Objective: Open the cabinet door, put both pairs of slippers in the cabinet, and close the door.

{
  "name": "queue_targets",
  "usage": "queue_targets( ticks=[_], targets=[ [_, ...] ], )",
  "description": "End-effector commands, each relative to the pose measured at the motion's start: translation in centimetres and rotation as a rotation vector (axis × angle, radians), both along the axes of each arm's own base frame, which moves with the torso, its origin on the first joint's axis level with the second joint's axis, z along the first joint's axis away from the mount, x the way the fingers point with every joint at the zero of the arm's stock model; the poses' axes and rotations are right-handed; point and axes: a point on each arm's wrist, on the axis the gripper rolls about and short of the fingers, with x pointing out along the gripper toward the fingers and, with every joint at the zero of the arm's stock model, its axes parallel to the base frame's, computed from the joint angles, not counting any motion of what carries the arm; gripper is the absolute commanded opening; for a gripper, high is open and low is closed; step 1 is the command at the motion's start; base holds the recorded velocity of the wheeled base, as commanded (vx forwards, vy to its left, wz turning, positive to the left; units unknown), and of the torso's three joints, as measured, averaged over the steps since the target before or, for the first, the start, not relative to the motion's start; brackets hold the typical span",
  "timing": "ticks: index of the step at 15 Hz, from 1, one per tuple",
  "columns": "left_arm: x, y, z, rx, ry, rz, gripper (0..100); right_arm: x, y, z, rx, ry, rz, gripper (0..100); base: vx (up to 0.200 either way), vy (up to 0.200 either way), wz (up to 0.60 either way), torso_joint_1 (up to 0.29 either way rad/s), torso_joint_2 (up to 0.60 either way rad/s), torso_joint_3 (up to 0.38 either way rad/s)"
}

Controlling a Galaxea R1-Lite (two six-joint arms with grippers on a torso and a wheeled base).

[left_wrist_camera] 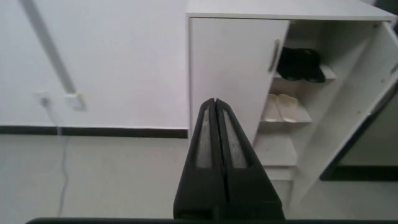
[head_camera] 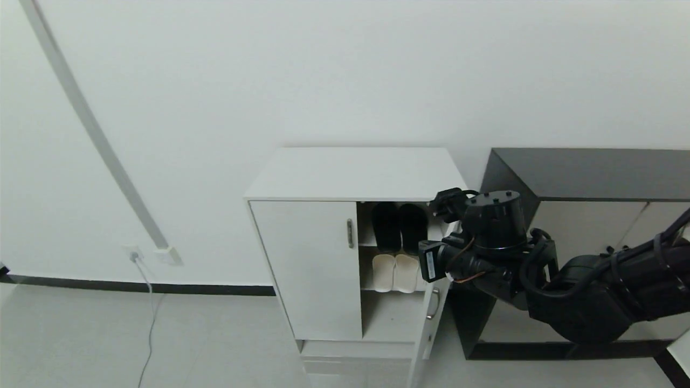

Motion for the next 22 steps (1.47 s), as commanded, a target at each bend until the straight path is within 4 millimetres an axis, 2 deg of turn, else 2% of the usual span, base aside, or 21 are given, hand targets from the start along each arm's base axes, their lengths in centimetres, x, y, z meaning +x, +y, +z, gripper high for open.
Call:
queue_targets(
  ticks=[1,5,9,12,15,18,22],
  targets=[
    [0.0,0.0,0.0,0.0,0.0,0.001,0,0.0,-0.1,-0.4,-0.016,0.006,-0.001,0,0.0,0.0,0.0,0.0,0.0,0.0],
    [0.0,0.0,0.0,0.0,0.001,0.001,0,-0.2,-1.8,-0.6,-0.062,0.006,-0.035,0,0.0,0.0,0.0,0.0,0.0,0.0],
    [0.0,0.0,0.0,0.0,0.001,0.001,0,-1.2,-5.0,-1.4,-0.16,0.024,-0.131,0,0.0,0.0,0.0,0.0,0.0,0.0],
    [0.0,0.0,0.0,0.001,0.0,-0.001,0,-2.4,-7.0,-2.6,-0.229,0.064,-0.158,0,0.2,0.0,0.0,-0.006,0.0,0.002],
    [0.0,0.0,0.0,0.001,0.001,-0.002,0,-2.6,-7.1,-3.8,-0.251,0.1,-0.153,0,0.2,0.0,0.0,0.006,0.0,0.006],
    [0.0,0.0,0.0,0.0,0.0,-0.001,0,-2.1,-6.0,-5.1,-0.268,0.127,-0.128,0,0.0,0.0,0.0,0.0,0.0,0.0],
    [0.0,0.0,0.0,0.0,0.0,-0.001,0,-1.1,-4.7,-5.6,-0.248,0.103,-0.11,0,0.0,0.0,0.0,0.0,0.0,0.0]
  ],
)
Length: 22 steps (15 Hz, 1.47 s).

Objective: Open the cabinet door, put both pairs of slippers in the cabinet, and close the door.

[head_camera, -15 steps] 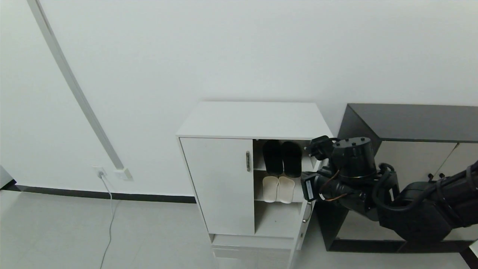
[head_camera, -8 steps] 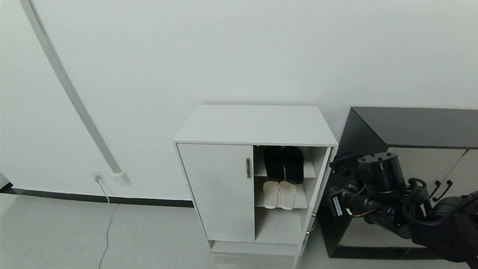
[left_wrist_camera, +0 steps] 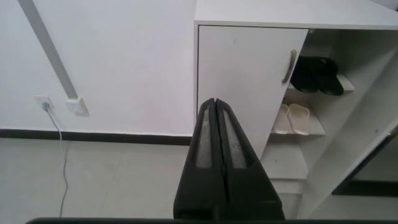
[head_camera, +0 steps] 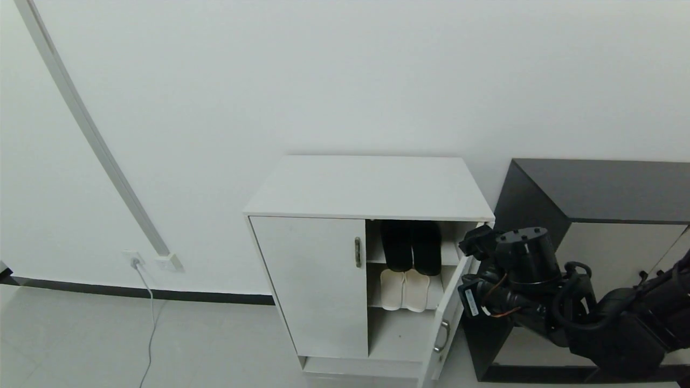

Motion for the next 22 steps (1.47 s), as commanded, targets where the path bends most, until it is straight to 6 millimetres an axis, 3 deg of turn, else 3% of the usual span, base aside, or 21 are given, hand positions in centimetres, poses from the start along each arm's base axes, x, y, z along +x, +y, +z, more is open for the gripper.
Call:
queue_targets(
  ticks=[1,6,11,22],
  targets=[
    [0.0,0.0,0.0,0.0,-0.001,0.001,0,0.6,0.7,-0.8,-0.008,0.012,0.007,0,0.0,0.0,0.0,0.0,0.0,0.0],
    [0.0,0.0,0.0,-0.002,-0.001,0.001,0,2.2,2.2,-0.9,0.059,-0.004,0.015,0,0.0,0.0,0.0,0.0,0.0,0.0],
    [0.0,0.0,0.0,0.0,-0.001,0.001,0,4.8,3.9,-2.6,0.094,-0.04,0.021,0,0.0,0.0,0.0,0.0,0.0,0.0],
    [0.0,0.0,0.0,-0.002,-0.001,0.001,0,9.6,6.7,-3.7,0.179,-0.112,0.018,0,0.0,0.0,0.0,0.0,0.0,0.0]
  ],
)
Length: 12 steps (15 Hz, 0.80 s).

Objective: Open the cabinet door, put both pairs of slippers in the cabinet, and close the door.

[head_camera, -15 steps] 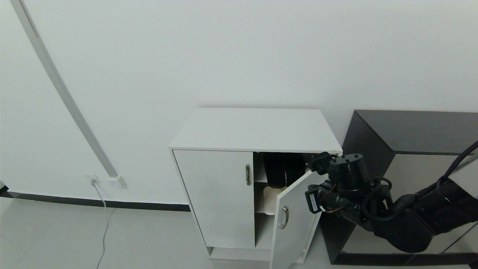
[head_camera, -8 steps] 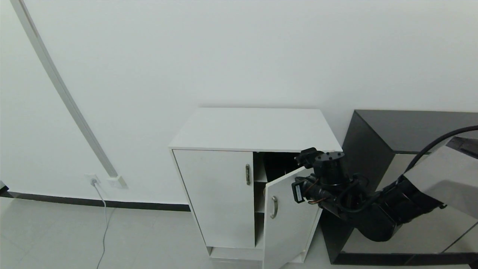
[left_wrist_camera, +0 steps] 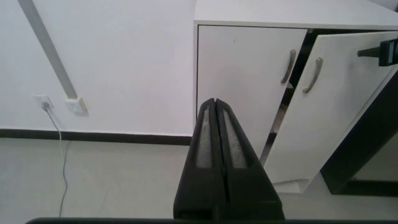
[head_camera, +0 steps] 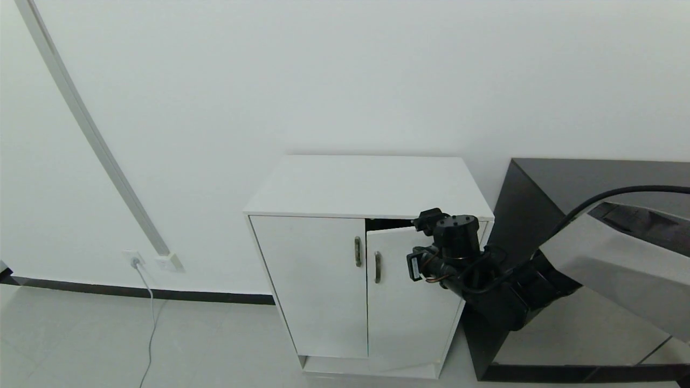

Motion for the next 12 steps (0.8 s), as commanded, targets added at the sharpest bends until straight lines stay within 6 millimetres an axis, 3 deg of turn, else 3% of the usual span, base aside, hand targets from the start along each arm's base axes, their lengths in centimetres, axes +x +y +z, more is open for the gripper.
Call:
queue_targets(
  ticks=[1,12],
  targets=[
    [0.0,0.0,0.0,0.0,0.001,0.0,0,0.9,0.4,-1.0,-0.003,0.004,-0.006,0,0.0,0.0,0.0,0.0,0.0,0.0],
    [0.0,0.0,0.0,0.0,0.0,0.0,0,3.3,0.4,-1.3,0.019,-0.029,-0.034,0,0.0,0.0,0.0,0.0,0.0,0.0]
  ],
)
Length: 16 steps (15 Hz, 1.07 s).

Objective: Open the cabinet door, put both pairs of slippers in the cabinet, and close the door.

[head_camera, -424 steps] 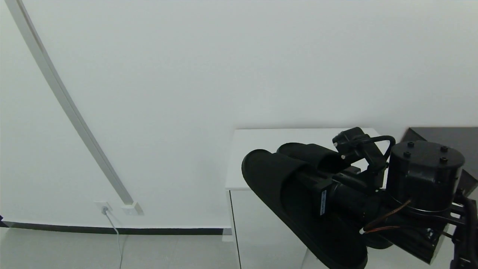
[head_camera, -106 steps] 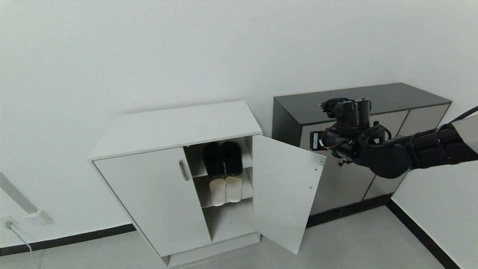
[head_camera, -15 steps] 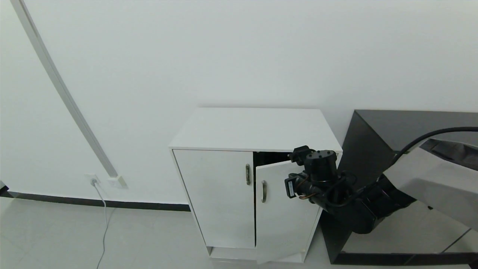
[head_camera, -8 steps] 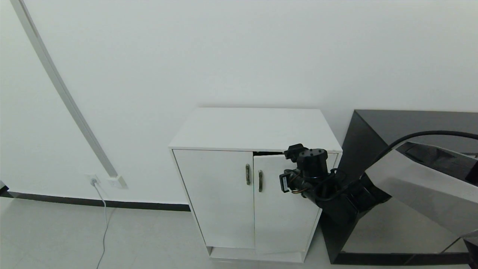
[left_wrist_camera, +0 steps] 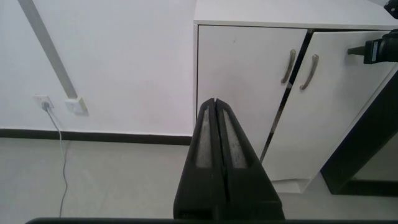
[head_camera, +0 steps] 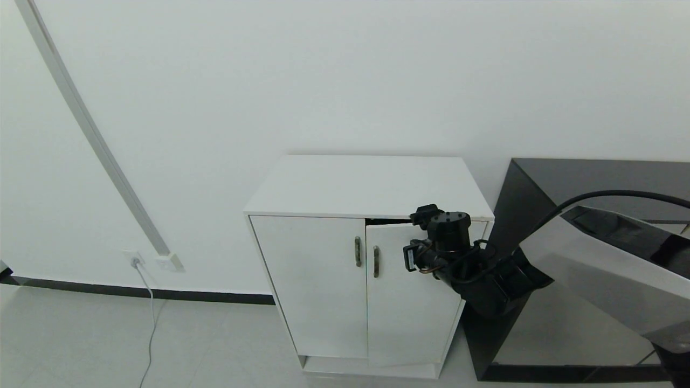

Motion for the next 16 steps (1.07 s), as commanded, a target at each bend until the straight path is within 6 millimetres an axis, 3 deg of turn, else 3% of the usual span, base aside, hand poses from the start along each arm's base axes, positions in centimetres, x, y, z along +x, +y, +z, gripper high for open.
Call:
queue_targets(
  ticks=[1,16],
  targets=[
    [0.0,0.0,0.0,0.0,0.0,0.0,0,0.3,0.0,-0.4,-0.002,0.003,-0.004,0,0.0,0.0,0.0,0.0,0.0,0.0],
    [0.0,0.0,0.0,0.0,0.0,-0.001,0,2.4,-0.5,-0.5,0.016,-0.028,-0.038,0,0.0,0.0,0.0,0.0,0.0,0.0]
  ],
)
